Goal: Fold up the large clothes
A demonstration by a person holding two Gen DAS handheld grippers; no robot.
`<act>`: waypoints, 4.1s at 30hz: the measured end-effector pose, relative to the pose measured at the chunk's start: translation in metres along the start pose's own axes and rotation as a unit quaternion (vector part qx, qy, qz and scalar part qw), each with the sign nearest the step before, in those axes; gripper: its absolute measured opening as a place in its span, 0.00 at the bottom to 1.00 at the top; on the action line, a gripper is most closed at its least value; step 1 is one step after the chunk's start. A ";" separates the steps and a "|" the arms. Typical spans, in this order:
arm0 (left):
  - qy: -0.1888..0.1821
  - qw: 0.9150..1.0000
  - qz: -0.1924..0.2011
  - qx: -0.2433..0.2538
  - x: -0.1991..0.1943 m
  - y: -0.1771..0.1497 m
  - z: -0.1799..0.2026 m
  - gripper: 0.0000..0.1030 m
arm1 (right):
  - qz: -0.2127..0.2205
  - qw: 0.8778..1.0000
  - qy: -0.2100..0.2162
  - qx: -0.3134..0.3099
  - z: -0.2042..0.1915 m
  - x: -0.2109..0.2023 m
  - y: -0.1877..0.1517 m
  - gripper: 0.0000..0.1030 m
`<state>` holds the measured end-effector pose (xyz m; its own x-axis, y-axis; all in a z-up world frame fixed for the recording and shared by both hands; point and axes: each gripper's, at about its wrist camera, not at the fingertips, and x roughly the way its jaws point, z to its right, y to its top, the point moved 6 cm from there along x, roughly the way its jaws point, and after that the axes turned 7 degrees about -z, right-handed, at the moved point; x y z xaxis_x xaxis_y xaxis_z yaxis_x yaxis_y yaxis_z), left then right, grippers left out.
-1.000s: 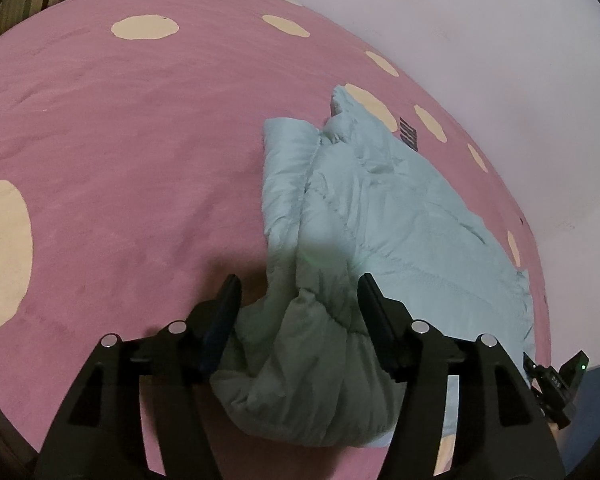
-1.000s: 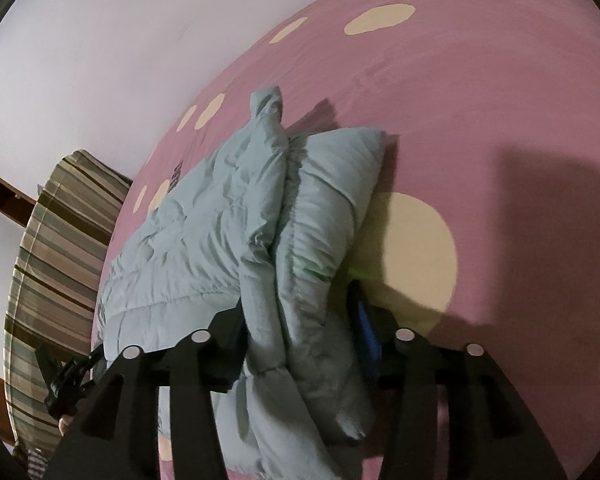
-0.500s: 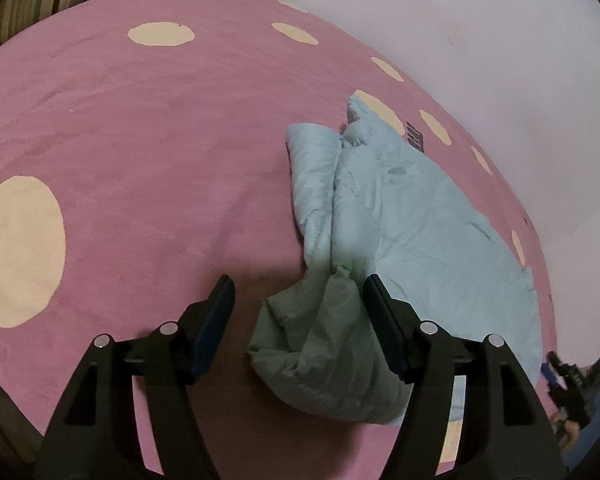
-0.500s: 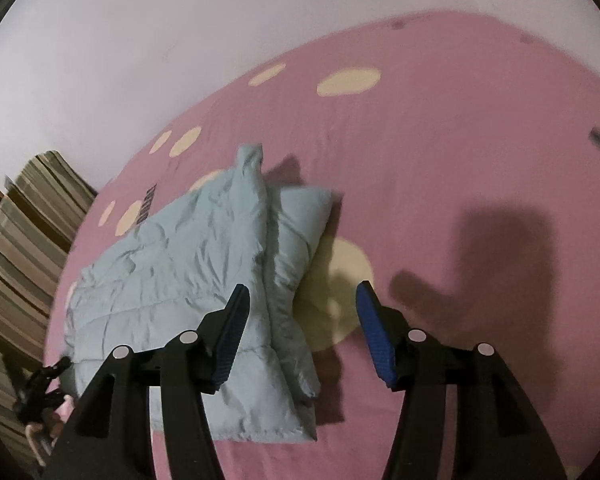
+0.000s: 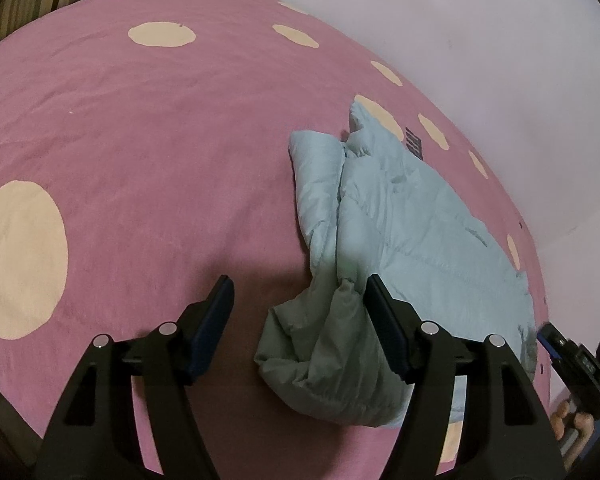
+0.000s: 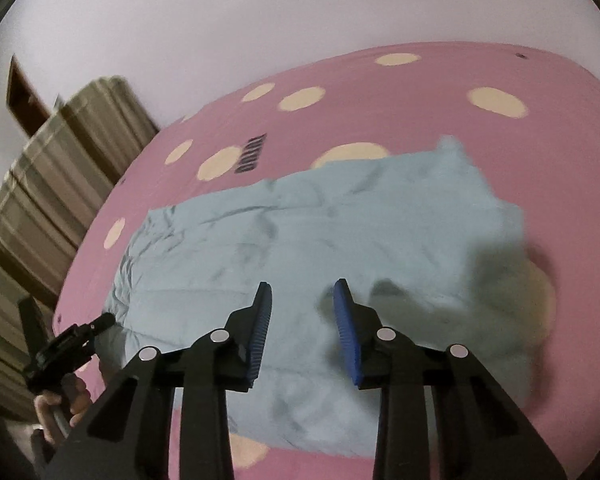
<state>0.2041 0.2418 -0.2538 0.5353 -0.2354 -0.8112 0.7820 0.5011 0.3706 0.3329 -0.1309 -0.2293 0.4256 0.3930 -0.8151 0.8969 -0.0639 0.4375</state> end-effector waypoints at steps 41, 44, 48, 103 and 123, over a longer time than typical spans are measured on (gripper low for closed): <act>-0.108 0.991 -0.044 0.061 0.017 0.040 0.081 0.13 | -0.044 0.991 -0.100 -0.076 -0.045 0.097 -0.016 0.31; -0.113 0.989 -0.028 0.088 -0.003 0.039 0.107 0.13 | -0.044 0.991 -0.098 -0.075 -0.044 0.097 -0.016 0.31; -0.095 0.988 -0.009 0.117 -0.019 0.036 0.144 0.13 | -0.039 0.993 -0.086 -0.075 -0.043 0.091 -0.013 0.32; 0.019 0.935 -0.043 0.350 0.091 -0.162 0.386 0.48 | 0.035 0.982 -0.133 0.130 0.214 -0.070 -0.049 0.45; -0.033 0.946 0.038 0.320 -0.031 -0.133 0.330 0.59 | 0.051 0.985 -0.112 0.121 0.182 -0.095 -0.045 0.45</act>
<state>0.1892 -0.0921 -0.1285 0.6003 -0.2815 -0.7486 0.7622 -0.0822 0.6421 0.2744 -0.3322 -0.2406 0.5064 0.1617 -0.8470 0.8390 -0.3195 0.4406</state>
